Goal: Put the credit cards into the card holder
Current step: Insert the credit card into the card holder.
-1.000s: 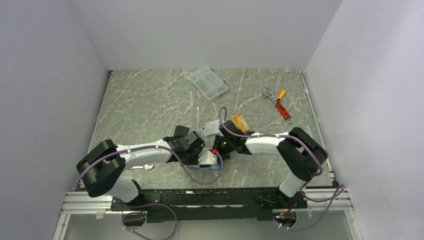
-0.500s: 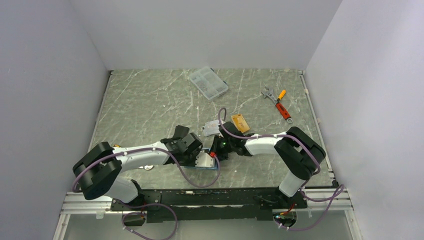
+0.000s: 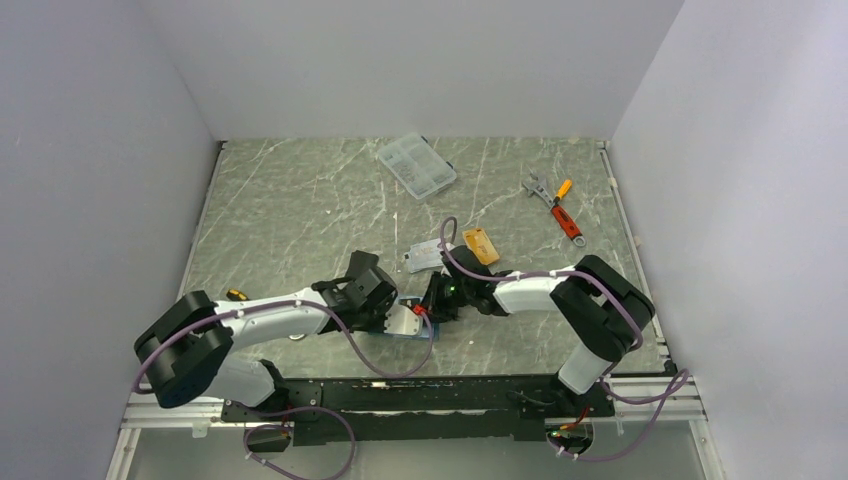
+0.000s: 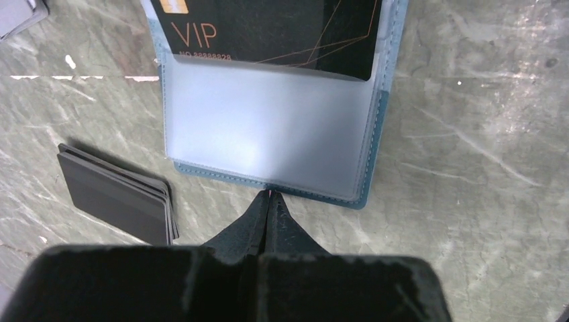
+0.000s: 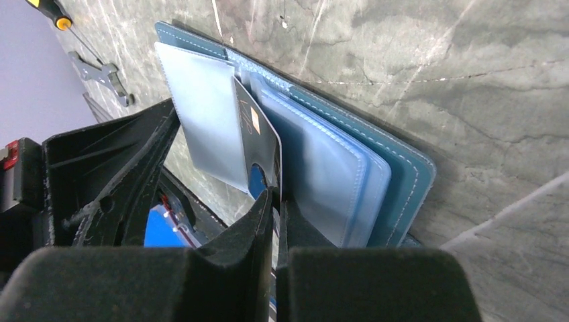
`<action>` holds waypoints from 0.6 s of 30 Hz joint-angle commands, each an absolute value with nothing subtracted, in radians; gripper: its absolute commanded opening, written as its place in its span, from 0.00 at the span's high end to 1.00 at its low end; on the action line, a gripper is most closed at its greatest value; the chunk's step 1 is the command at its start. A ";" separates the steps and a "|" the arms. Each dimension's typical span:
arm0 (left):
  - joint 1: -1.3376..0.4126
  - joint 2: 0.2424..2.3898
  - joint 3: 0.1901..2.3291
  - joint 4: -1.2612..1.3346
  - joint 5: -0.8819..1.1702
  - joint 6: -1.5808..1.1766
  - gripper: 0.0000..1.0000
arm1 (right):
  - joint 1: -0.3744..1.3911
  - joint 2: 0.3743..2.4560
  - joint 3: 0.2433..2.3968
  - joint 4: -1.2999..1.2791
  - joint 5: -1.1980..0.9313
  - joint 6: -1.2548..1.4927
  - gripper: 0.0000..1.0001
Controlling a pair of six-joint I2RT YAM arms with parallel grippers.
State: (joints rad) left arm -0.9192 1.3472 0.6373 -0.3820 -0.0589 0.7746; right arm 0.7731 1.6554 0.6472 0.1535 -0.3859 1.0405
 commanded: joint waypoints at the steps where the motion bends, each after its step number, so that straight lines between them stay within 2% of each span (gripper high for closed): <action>1: -0.917 1.395 0.683 -0.352 -0.062 0.796 1.00 | 0.761 1.656 0.599 0.091 -0.293 1.022 0.99; 18: -0.916 1.458 0.639 -0.330 -0.040 0.818 1.00 | 0.754 1.738 0.642 0.217 -0.410 1.008 0.99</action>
State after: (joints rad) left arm -0.9188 1.4281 0.6743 -0.3782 -0.0769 0.7937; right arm 0.7567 1.6798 0.6266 0.2344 -0.4351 1.0470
